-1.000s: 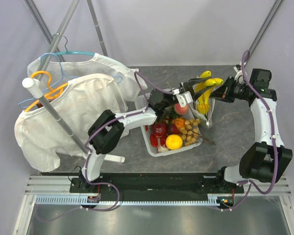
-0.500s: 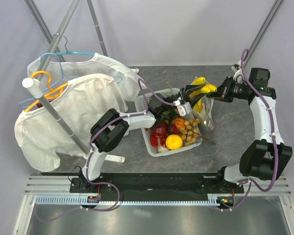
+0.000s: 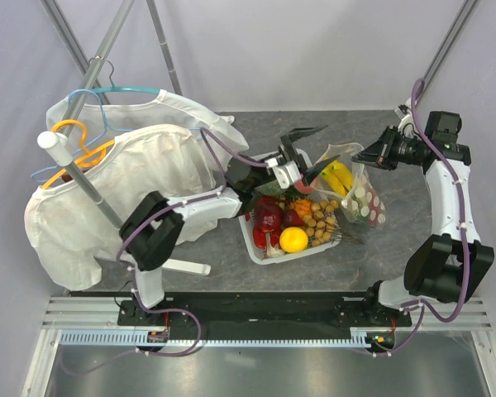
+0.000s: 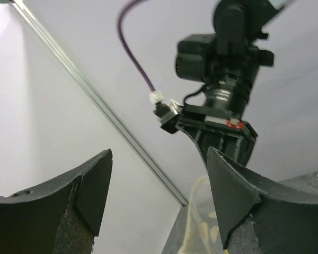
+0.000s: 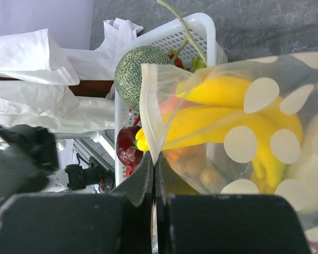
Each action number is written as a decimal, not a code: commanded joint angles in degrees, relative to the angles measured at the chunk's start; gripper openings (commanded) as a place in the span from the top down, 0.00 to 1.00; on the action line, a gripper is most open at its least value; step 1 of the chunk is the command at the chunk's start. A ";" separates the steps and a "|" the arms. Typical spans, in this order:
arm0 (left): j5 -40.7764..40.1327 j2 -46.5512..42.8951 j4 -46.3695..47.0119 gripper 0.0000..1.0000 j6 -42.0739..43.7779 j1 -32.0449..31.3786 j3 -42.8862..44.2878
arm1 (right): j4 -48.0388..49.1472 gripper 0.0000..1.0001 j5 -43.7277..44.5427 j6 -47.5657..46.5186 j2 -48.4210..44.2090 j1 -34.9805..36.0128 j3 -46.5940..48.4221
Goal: Place the food in the zip-top bag and seal the zipper
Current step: Adjust the zipper food storage bag at the center of the board.
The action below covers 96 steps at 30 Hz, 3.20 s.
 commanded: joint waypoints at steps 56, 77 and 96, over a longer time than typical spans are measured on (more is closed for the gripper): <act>0.90 0.44 -96.31 0.98 -49.12 2.45 36.41 | -7.28 1.00 -2.61 -10.81 0.10 -0.27 9.97; 5.77 5.60 -92.14 0.98 -65.92 5.70 43.28 | -8.44 1.00 3.01 -13.90 -0.07 -1.68 14.46; 5.58 6.69 -87.44 0.98 -67.15 7.20 41.72 | -5.52 1.00 6.10 -13.37 5.20 0.25 13.66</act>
